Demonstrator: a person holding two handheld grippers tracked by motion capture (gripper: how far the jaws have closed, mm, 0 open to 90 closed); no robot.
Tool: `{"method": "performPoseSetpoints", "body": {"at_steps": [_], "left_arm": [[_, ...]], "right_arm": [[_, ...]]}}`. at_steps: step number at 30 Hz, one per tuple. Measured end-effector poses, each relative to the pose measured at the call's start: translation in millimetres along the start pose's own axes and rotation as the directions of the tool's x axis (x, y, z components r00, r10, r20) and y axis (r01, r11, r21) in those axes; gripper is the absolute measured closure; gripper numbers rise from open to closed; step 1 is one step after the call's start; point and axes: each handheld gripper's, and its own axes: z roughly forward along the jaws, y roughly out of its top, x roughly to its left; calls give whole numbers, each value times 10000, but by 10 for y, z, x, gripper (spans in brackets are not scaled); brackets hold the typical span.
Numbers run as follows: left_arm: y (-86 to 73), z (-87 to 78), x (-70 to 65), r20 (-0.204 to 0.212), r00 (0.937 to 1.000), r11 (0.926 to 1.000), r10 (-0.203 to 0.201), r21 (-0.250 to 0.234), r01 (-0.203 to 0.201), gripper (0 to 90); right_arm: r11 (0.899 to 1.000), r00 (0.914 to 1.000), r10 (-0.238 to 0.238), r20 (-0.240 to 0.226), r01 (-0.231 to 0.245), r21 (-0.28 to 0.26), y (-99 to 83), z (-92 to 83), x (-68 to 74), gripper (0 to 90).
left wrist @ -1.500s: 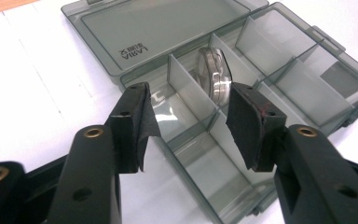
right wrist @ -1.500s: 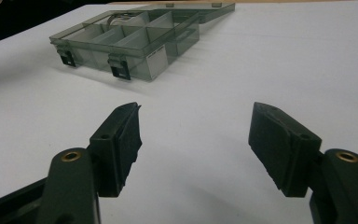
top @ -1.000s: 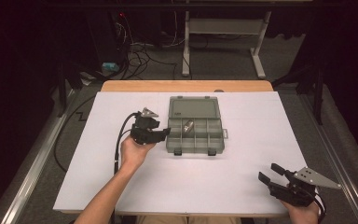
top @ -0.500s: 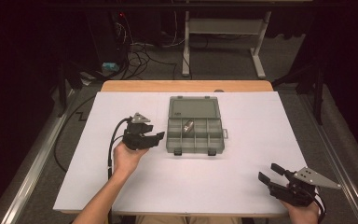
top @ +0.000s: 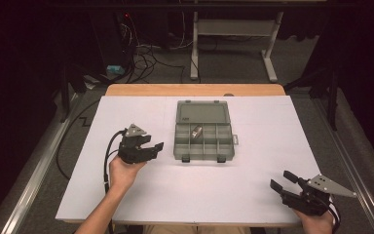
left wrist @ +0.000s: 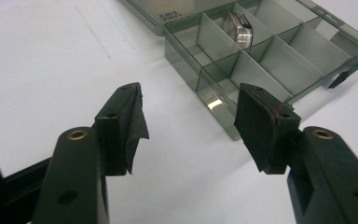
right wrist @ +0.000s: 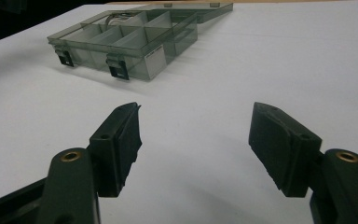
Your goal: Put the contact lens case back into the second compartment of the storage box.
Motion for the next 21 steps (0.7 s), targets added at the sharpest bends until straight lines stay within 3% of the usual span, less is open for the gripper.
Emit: {"method": "performPoseSetpoints", "body": {"at_steps": [6,21], "left_arm": [[-50,-132,56,-114,9999,9998,118,-184,-120,411],[-165,-421,249,-161,9996,9982,-234,-548,225,394]], "right_arm": [[10000,10000,-49,30,49,-8,1,-2,12,341],[10000,10000,28,51,-28,13,-3,3,1,340]]}}
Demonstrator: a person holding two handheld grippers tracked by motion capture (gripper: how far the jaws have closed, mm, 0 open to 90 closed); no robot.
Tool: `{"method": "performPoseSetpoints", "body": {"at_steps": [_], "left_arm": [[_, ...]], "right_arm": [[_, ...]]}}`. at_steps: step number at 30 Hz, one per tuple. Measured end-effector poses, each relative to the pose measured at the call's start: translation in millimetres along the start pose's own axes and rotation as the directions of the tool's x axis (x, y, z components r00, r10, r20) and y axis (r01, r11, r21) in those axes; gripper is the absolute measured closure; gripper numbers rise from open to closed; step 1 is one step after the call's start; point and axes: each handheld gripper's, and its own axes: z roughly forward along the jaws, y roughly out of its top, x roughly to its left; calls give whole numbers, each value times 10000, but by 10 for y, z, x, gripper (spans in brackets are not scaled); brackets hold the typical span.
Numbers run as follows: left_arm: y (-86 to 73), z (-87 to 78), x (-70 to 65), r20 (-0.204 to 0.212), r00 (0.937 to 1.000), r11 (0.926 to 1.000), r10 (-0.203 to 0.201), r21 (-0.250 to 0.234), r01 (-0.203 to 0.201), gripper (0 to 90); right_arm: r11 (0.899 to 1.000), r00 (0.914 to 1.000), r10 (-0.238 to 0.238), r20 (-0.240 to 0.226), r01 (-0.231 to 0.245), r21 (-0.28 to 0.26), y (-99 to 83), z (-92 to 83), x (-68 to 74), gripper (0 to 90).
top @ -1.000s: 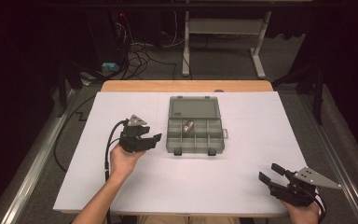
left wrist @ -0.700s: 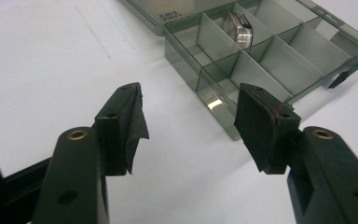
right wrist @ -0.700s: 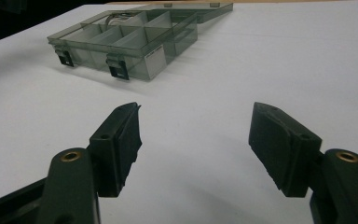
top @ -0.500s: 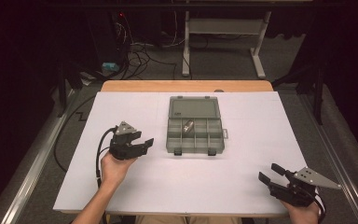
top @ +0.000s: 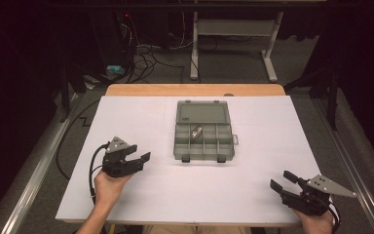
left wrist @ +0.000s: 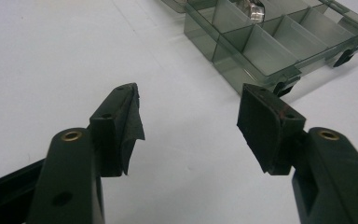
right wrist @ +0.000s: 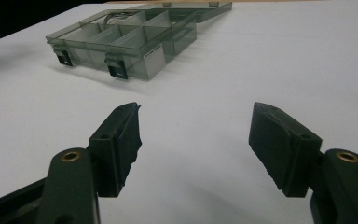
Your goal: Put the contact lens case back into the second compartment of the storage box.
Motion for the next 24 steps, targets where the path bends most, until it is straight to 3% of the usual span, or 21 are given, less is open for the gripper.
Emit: {"method": "performPoseSetpoints", "body": {"at_steps": [15,24], "left_arm": [[-110,-248,169,-148,9996,9984,-248,-511,240,371],[-200,-392,300,-256,9973,9958,-689,-629,672,369]], "right_arm": [[10000,10000,-19,14,19,-15,2,-6,8,340],[10000,10000,53,65,-52,-46,2,-7,4,340]]}}
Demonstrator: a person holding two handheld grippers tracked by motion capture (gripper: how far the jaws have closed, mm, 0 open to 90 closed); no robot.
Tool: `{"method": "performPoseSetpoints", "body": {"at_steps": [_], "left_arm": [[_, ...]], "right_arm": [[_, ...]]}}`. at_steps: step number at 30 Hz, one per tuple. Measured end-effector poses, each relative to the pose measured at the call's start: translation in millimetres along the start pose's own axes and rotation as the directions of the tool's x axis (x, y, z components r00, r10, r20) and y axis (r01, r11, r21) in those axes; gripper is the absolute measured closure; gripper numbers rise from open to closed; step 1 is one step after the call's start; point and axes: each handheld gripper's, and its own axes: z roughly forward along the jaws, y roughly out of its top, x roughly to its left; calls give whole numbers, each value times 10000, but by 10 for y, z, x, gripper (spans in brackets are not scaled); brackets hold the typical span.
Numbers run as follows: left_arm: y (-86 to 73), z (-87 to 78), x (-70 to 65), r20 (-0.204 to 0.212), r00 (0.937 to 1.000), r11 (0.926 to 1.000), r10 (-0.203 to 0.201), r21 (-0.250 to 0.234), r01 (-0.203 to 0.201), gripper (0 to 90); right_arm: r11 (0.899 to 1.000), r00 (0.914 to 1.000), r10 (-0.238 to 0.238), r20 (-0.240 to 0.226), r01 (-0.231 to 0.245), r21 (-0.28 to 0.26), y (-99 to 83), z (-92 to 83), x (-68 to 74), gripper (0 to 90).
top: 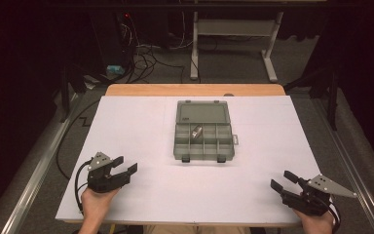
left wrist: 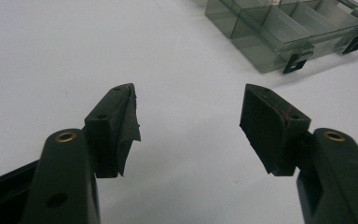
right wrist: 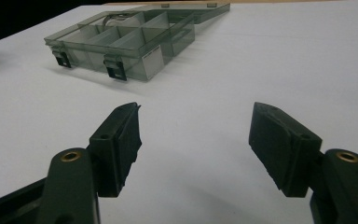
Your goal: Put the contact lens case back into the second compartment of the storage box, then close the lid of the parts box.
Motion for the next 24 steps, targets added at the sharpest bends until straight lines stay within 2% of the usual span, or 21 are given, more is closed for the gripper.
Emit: {"method": "performPoseSetpoints", "body": {"at_steps": [3,11,24], "left_arm": [[-33,-52,41,-13,9998,9998,-205,-74,205,370],[-68,-133,71,-42,9999,9998,-115,-178,115,363],[-89,-141,68,-120,9997,9996,-191,-199,189,359]], "right_arm": [[10000,10000,-18,43,18,-25,4,-1,6,340],[10000,9999,25,148,-25,-17,6,1,1,340],[10000,10000,-50,-56,49,-50,27,43,-2,355]]}}
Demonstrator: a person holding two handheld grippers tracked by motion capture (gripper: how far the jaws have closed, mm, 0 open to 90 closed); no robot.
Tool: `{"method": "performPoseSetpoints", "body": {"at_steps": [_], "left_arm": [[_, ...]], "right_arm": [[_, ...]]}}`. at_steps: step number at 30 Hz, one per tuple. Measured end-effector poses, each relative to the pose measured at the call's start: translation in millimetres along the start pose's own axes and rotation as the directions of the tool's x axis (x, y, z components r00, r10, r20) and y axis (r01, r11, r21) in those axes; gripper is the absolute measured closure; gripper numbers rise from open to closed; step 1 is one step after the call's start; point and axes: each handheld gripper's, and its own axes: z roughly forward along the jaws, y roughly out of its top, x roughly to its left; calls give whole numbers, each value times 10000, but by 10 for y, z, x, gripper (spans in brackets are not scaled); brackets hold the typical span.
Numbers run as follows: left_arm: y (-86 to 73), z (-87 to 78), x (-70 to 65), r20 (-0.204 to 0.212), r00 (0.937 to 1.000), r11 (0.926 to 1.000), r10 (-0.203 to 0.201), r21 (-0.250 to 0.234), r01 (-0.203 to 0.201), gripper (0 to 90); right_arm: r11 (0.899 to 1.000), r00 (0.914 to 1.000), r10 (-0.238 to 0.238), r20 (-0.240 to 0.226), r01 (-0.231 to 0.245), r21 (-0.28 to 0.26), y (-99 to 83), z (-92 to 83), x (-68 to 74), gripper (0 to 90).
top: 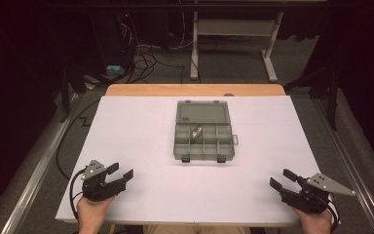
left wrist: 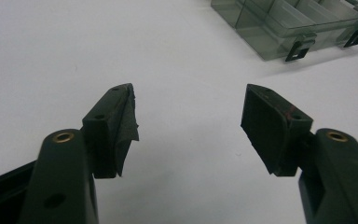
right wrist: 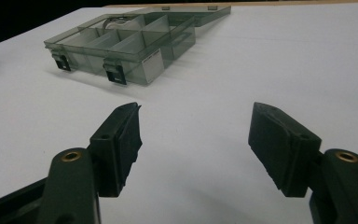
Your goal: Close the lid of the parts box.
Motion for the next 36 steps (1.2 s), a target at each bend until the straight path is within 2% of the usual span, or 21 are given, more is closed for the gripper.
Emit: {"method": "performPoseSetpoints", "body": {"at_steps": [4,7,10,13,17,18,21,25,30,36], "left_arm": [[13,-10,-14,-8,9999,9998,-151,-151,151,358],[4,-11,-41,18,9999,9998,153,-149,-153,358],[-19,6,-44,-33,9997,9997,223,-83,-223,356],[-17,21,-32,-83,9998,9999,158,-30,-158,354],[-23,22,-31,20,10000,10000,88,46,-88,354],[-28,19,-26,23,9998,9996,208,187,-208,354],[-31,12,-49,138,9995,9995,299,113,-300,354],[-34,24,-42,139,9994,9993,327,174,-329,354],[-31,51,-47,97,9994,9994,325,144,-326,353],[-30,48,-36,34,9993,9993,367,121,-367,352]], "right_arm": [[9990,9990,-439,-9,439,-75,13,-14,70,364],[9982,9985,-554,-36,553,-246,22,-27,104,366],[9982,9991,-412,-58,409,-444,47,-25,119,381],[9989,9997,-189,-135,183,-422,107,4,142,381],[9990,9989,-338,-336,327,-319,149,77,205,381],[9990,9985,-365,-410,353,-287,152,93,222,381],[9987,9979,-447,-465,435,-267,155,122,267,398],[9990,9976,-330,-604,312,-307,185,162,292,431],[9992,9973,-347,-650,333,-232,264,277,308,448],[9990,9966,-402,-726,416,177,381,496,370,489]]}}
